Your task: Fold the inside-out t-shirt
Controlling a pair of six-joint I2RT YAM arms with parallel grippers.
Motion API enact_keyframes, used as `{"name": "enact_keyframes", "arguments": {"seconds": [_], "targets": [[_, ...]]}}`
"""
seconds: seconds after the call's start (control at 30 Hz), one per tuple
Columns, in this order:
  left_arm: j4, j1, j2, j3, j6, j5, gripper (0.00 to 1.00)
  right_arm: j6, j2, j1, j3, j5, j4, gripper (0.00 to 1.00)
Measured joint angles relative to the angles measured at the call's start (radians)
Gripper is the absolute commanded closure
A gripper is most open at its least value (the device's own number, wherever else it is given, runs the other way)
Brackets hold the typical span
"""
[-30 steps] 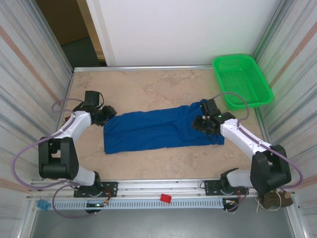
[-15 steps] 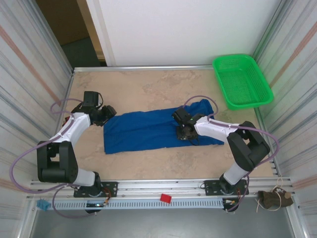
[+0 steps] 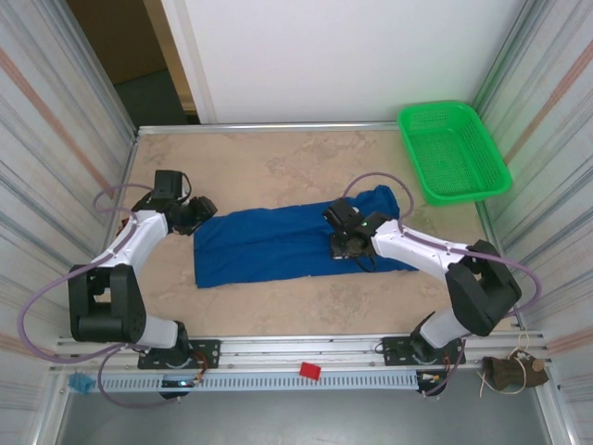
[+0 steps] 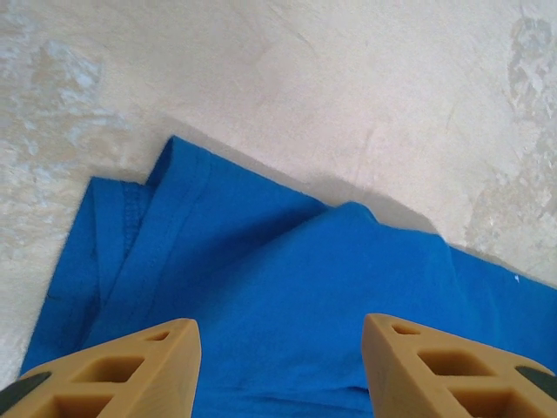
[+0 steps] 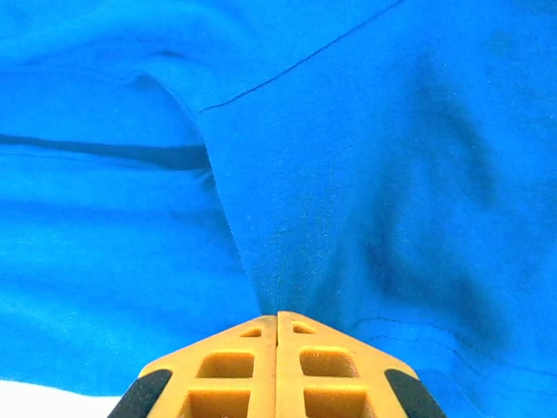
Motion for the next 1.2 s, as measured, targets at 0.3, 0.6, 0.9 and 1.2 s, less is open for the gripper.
{"name": "enact_keyframes", "arguments": {"seconds": [0.3,0.6,0.9,1.2], "targets": [[-0.026,0.022,0.244,0.162,0.089,-0.038,0.48,0.057,-0.044,0.017,-0.035,-0.084,0.023,0.47],[-0.06,0.022,0.381,0.211,0.146,-0.063,0.73,0.019,-0.208,-0.305,-0.035,-0.101,-0.037,0.45],[-0.087,0.019,0.416,0.259,0.167,-0.072,1.0,-0.066,-0.243,-0.629,-0.053,-0.154,-0.048,0.28],[-0.137,0.053,0.415,0.449,0.22,-0.091,0.52,-0.158,0.009,-0.751,-0.053,-0.272,0.027,0.16]]}}
